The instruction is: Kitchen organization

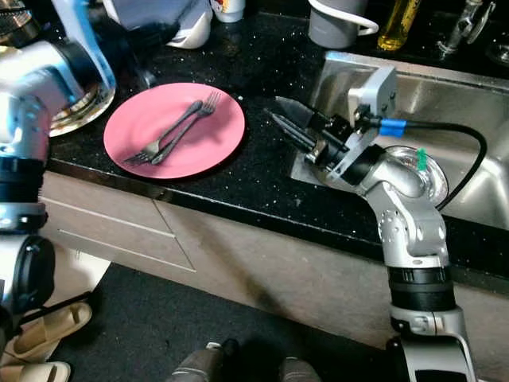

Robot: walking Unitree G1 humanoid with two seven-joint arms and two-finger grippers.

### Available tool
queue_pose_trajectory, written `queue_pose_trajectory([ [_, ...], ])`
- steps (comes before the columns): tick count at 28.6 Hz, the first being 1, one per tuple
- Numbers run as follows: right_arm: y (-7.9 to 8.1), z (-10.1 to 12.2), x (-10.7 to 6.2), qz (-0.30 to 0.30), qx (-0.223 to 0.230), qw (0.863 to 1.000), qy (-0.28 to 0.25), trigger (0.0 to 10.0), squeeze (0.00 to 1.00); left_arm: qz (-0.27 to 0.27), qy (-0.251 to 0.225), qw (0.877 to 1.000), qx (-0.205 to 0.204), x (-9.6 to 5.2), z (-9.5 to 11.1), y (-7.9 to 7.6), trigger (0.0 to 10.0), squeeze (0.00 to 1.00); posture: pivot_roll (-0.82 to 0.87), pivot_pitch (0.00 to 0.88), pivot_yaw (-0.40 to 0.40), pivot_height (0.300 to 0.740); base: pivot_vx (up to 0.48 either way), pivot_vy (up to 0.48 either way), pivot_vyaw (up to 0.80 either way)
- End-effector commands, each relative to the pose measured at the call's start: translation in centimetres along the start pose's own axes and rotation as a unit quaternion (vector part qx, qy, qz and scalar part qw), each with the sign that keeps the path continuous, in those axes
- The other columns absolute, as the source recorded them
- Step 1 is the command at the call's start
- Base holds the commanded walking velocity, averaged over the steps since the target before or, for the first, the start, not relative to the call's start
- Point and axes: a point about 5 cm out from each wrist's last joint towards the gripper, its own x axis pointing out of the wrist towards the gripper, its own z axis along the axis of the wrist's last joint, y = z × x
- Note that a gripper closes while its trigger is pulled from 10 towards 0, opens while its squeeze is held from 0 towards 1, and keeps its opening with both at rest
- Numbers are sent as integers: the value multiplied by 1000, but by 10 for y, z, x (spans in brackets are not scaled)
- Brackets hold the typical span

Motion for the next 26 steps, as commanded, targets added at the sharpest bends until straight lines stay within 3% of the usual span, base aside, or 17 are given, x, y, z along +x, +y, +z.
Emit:
queue_pose_trajectory([
  [1, -4, 2, 0, -17, 4, 1000, -8, 10000, 0, -27, -12, 999, -16, 1, -1, -6, 0, 0, -6, 146, 3, 740, 0, 0, 0],
  [2, -10, 3, 2, -48, 13, 999, -14, 10000, 0, -54, -9, 998, -30, 1, -8, -15, 0, 0, -5, 145, 5, 740, 0, 0, -631],
  [4, -12, 4, 2, -56, 15, 998, -17, 10000, 0, -62, -7, 998, -30, 1, -11, -18, 0, 0, -5, 143, 5, 740, 0, 0, -631],
  [5, -15, 4, 3, -70, 20, 997, -18, 10000, 0, -62, -11, 997, -38, 2, -15, -22, 1725, 0, -6, 143, 5, 740, 0, 0, -769],
  [6, -15, 4, 3, -70, 20, 997, -18, 10000, 0, -62, -11, 997, -38, 2, -15, -22, 1725, 0, -6, 143, 5, 740, 0, 0, -769],
  [7, -17, 4, 3, -78, 24, 996, -20, 10000, 0, -59, -16, 997, -42, 2, -17, -25, 4863, 0, -6, 140, 5, 740, 0, 0, -769],
  [8, -18, 5, 3, -83, 27, 996, -25, 10000, 0, -55, -22, 997, -47, 2, -20, -28, 10000, 0, -7, 140, 5, 740, 0, 0, -756],
  [14, -8, 7, 7, -50, 69, 995, -59, 10000, 0, -53, -36, 993, -99, -4, -41, -49, 10000, 0, -8, 137, 3, 740, 0, 0, -126],
  [18, -5, 9, 8, -41, 91, 992, -74, 10000, 0, -66, -39, 991, -112, -7, -44, -56, 10000, 0, -8, 131, 0, 740, 0, 0, 0],
  [19, -6, 14, 8, -42, 119, 987, -103, 10000, 1000, -76, -41, 989, -118, -8, -47, -62, 10000, 0, -5, 130, -1, 740, 0, 0, 0],
  [20, -8, 20, 9, -40, 143, 980, -131, 10000, 1000, -80, -43, 988, -124, -10, -48, -67, 10000, 0, -2, 127, 0, 740, 0, 0, 0],
  [26, -14, 33, 8, -38, 187, 963, -191, 10000, 1000, -82, -55, 985, -139, -15, -49, -75, 10000, 0, 3, 117, -3, 740, 0, 0, 0],
])
